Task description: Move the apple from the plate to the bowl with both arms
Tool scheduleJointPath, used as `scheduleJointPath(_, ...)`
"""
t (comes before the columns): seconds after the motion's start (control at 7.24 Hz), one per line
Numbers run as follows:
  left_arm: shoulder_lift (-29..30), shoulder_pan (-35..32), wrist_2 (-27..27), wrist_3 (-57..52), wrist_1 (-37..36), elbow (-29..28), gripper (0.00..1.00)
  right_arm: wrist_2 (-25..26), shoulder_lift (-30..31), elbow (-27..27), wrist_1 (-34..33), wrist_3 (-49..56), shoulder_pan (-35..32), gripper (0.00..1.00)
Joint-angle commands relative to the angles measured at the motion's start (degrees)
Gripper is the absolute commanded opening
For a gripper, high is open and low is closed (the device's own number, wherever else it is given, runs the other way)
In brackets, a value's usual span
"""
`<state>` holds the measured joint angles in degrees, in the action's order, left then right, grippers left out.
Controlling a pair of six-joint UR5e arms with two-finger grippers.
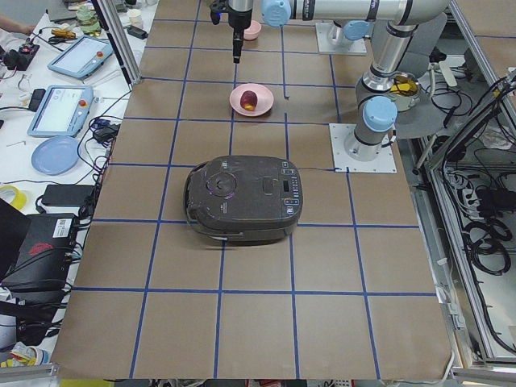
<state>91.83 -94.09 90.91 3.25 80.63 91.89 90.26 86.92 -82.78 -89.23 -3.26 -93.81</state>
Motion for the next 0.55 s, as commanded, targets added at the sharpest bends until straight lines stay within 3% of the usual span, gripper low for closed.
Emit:
scheduleJointPath(0.0,0.2,-0.5,0.1,0.0,-0.2,0.4,1.00,0.0,0.0,0.0,0.0,-0.1,0.0,1.00)
scheduleJointPath(0.41,1.7,-0.7,0.1,0.5,-0.8,1.4,1.00,0.0,0.1,0.0,0.0,-0.1,-0.1,1.00)
